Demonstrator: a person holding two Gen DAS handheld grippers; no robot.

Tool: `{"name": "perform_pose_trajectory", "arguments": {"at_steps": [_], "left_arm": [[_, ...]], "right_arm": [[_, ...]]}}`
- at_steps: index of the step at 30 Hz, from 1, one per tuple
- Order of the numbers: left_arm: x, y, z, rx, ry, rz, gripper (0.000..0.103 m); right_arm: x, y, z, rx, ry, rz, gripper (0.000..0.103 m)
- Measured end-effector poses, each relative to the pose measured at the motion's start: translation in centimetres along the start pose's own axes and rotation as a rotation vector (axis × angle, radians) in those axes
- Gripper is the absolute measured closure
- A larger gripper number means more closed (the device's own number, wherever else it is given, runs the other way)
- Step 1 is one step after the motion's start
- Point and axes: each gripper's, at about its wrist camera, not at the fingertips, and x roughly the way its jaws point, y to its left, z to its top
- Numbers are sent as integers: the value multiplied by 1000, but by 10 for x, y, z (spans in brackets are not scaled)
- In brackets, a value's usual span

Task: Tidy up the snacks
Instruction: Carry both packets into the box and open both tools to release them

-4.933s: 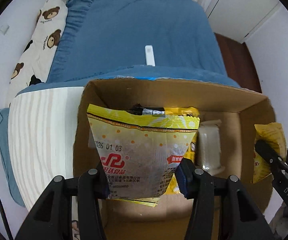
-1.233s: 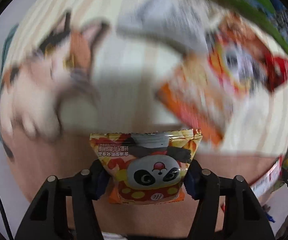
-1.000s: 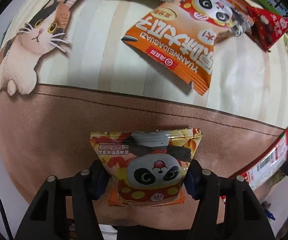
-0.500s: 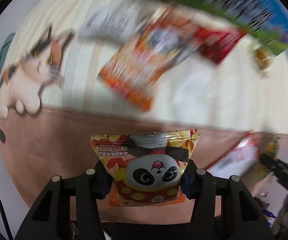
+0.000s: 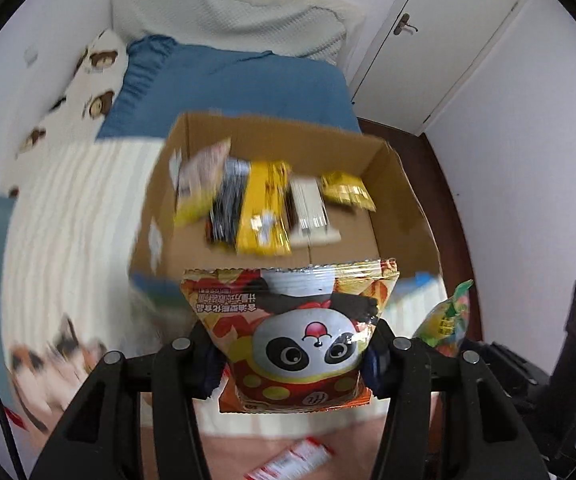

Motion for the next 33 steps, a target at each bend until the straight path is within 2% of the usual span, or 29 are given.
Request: {"name": "perform_pose_trajectory", "arguments": {"at_steps": [3,5,9,12,17,18,21,23,24,25,26,27,33], "left_arm": [[23,12,37,15,59,44,52],[47,21,59,14,134,70,52],[96,47,77,-22,250,97,52],[121,56,81,-46,319,97,52],[144,69,77,-90,383,103,52],[147,70,76,-94,393,104,52],[159,75,70,-111,431,116,51],[167,78,66,-116,458,122,48],[169,79,64,-118,460,120,39],[170,80,62,-122,458,116,32],[171,80,61,-122,454,119,19],[172,80,61,-121,451,119,13],[170,79,54,-120,434,134,13]], "right_arm": [[20,9,44,-16,10,11,52],[39,9,68,-8,33,23,52],[89,18,101,-2,112,24,52],[122,21,106,-3,179,23,52],[163,17,110,-21,255,13,52],[153,10,96,-22,268,17,52],[165,9,84,-36,322,24,52],[175,9,81,-40,365,21,45],[175,8,77,-36,383,29,38],[177,7,76,-30,399,34,22],[178,7,76,-26,406,31,11],[177,8,75,-34,405,26,10],[174,1,74,-44,413,-37,10]]}}
